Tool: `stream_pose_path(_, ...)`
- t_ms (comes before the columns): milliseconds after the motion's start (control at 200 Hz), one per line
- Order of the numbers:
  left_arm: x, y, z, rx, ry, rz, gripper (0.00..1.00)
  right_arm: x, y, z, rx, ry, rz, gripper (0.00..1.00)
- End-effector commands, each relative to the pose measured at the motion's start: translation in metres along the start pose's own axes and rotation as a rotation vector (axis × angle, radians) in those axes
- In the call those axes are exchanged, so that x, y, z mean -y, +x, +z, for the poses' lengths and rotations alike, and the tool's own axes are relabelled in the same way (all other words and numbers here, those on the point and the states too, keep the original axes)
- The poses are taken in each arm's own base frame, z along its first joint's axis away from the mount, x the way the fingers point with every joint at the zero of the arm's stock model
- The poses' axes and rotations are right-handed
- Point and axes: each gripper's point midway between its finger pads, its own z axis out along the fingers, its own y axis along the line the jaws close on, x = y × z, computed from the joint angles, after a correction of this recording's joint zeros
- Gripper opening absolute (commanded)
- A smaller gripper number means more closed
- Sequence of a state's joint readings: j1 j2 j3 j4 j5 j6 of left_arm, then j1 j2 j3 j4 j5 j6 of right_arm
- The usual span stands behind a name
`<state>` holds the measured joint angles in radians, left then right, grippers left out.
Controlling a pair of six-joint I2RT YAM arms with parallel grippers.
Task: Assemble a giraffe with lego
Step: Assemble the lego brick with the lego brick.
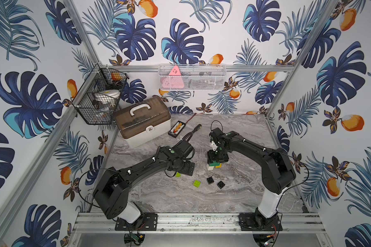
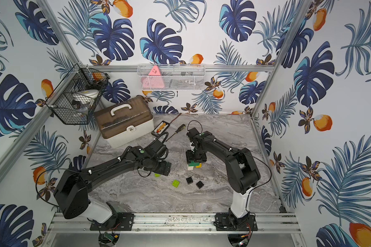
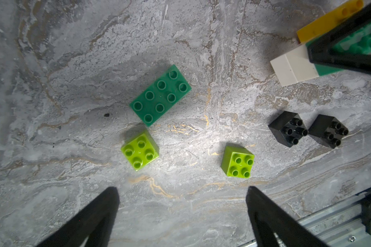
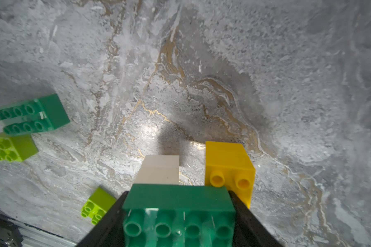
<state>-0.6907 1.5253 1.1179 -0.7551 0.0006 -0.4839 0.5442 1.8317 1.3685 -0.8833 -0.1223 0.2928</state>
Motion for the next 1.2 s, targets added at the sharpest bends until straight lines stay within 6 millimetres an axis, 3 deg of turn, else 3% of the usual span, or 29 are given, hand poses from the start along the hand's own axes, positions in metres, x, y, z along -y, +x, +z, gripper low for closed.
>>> stream_pose_path(0, -0.001, 0.000, -0.001, 0.004, -0.007, -0.007, 0.98, -0.004, 0.001, -0.010, 0.006, -0.019, 0.022, 0.66)
stream_pose_path(375, -0.001, 0.001, -0.003, 0.007, -0.013, 0.003, 0.98, 0.001, 0.020, 0.015, -0.059, -0.022, 0.053, 0.66)
stream_pose_path(680, 0.000, 0.001, -0.001, 0.002, -0.004, 0.013, 0.98, -0.009, 0.032, 0.011, -0.076, -0.097, 0.113, 0.66)
stream_pose_path(926, 0.002, -0.001, -0.001, 0.001, -0.002, 0.024, 0.98, -0.013, 0.015, -0.012, -0.004, -0.100, 0.123, 0.66)
stream_pose_path(1196, 0.000, -0.001, -0.001, -0.001, -0.011, 0.037, 0.98, -0.011, 0.007, -0.011, 0.017, -0.075, 0.126, 0.66)
